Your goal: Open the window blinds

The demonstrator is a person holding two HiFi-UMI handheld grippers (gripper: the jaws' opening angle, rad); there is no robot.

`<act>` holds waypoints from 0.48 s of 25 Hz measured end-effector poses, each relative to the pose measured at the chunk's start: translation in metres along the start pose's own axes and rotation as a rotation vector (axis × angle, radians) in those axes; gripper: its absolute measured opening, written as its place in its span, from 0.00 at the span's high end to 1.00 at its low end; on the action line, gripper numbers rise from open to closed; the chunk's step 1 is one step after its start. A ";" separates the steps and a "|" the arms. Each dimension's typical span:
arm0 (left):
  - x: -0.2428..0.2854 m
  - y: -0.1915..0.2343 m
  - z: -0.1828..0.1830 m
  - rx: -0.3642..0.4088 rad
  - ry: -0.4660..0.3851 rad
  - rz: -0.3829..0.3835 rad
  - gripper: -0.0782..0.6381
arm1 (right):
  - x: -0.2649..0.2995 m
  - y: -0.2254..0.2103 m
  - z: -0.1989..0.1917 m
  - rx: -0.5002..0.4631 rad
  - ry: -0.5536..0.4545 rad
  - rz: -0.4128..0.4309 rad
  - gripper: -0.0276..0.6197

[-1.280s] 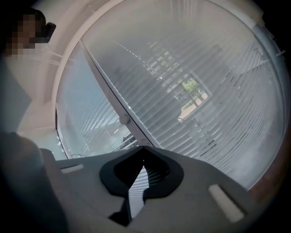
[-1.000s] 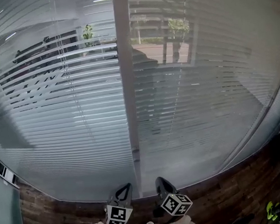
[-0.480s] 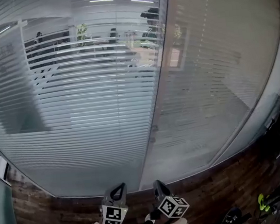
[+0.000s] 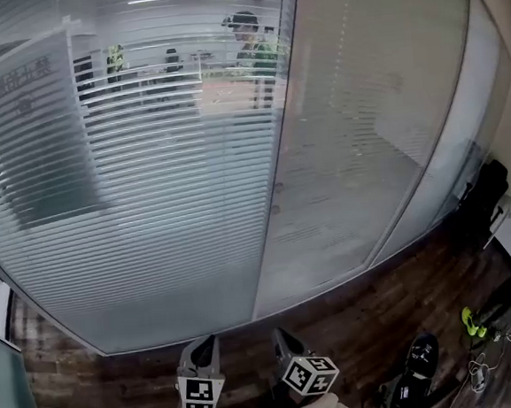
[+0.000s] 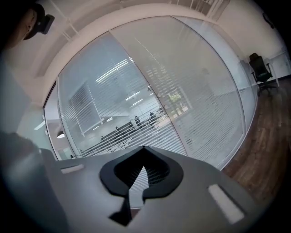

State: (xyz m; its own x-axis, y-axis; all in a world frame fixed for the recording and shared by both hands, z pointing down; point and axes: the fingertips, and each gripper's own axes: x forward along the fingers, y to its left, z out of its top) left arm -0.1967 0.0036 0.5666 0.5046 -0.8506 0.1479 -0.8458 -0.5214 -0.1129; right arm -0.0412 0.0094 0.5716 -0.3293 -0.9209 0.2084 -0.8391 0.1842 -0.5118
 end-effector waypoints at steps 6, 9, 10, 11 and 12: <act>-0.032 -0.019 -0.002 -0.001 -0.004 -0.055 0.89 | -0.040 0.010 -0.017 -0.003 -0.010 -0.047 0.96; -0.040 -0.031 -0.002 -0.002 0.001 -0.079 0.89 | -0.056 0.007 -0.022 0.000 -0.012 -0.070 0.96; -0.041 -0.035 -0.003 -0.003 0.004 -0.087 0.89 | -0.061 0.005 -0.024 0.003 -0.012 -0.078 0.96; -0.042 -0.039 -0.005 -0.003 0.010 -0.096 0.89 | -0.066 0.003 -0.026 0.007 -0.011 -0.087 0.96; -0.043 -0.043 -0.006 -0.002 0.017 -0.104 0.89 | -0.070 0.000 -0.029 0.012 -0.010 -0.094 0.96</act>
State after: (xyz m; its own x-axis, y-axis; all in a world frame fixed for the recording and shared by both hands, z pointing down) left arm -0.1832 0.0631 0.5712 0.5864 -0.7909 0.1750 -0.7895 -0.6064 -0.0945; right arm -0.0307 0.0838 0.5806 -0.2446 -0.9375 0.2477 -0.8607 0.0923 -0.5006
